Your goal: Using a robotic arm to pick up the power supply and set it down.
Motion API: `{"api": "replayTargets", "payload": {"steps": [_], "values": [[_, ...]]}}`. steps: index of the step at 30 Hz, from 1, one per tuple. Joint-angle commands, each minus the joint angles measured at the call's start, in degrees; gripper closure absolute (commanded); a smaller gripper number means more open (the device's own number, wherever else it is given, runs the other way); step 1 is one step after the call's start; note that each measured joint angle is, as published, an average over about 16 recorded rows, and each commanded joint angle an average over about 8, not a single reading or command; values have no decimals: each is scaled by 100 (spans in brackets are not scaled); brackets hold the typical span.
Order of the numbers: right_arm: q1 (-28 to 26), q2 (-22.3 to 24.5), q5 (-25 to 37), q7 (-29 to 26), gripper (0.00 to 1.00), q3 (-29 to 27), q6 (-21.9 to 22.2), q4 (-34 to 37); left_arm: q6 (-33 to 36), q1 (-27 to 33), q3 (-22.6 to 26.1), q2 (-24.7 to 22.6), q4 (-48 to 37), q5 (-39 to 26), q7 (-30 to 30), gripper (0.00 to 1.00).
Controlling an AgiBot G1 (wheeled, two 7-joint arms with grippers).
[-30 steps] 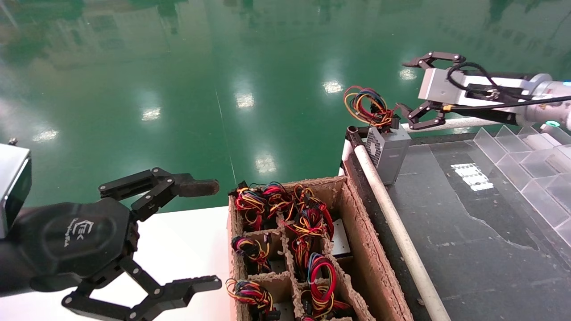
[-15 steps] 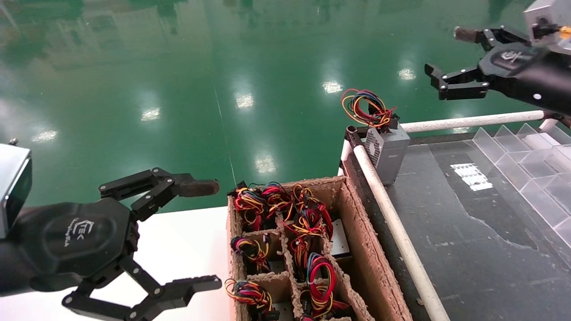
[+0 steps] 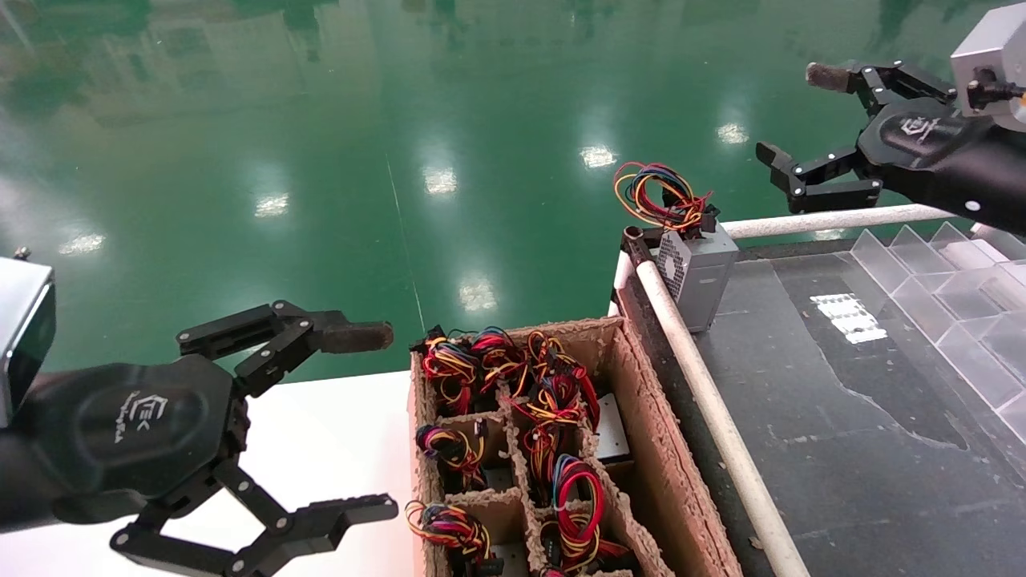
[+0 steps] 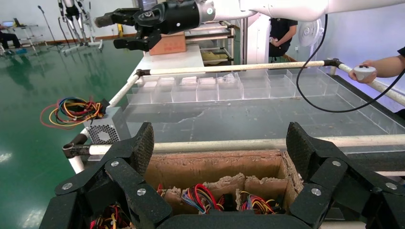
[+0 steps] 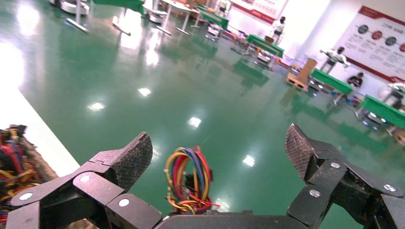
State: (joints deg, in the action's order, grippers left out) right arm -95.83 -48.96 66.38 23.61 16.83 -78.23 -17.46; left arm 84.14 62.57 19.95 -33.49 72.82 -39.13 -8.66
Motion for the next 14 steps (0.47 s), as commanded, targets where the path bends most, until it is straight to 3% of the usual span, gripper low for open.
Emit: {"api": "replayTargets", "payload": {"steps": [1,3,10,11,14], "values": [[163,67,-117,-164,0,-4,-36,-268,0,0,0,0,0,0,0,0],[327,133,-234,-328,0,-8,-71,-536,0,0,0,0,0,0,0,5],[904,368,-647,-907,0,-21,-197,-1481,0,0,1,0,0,1,0,5],[987,402,-707,-990,0,-23,-215,-1617,0,0,1,0,0,1,1,0],[1111,452,-795,-1115,0,-26,-242,-1820,0,0,1,0,0,1,1,0]]}}
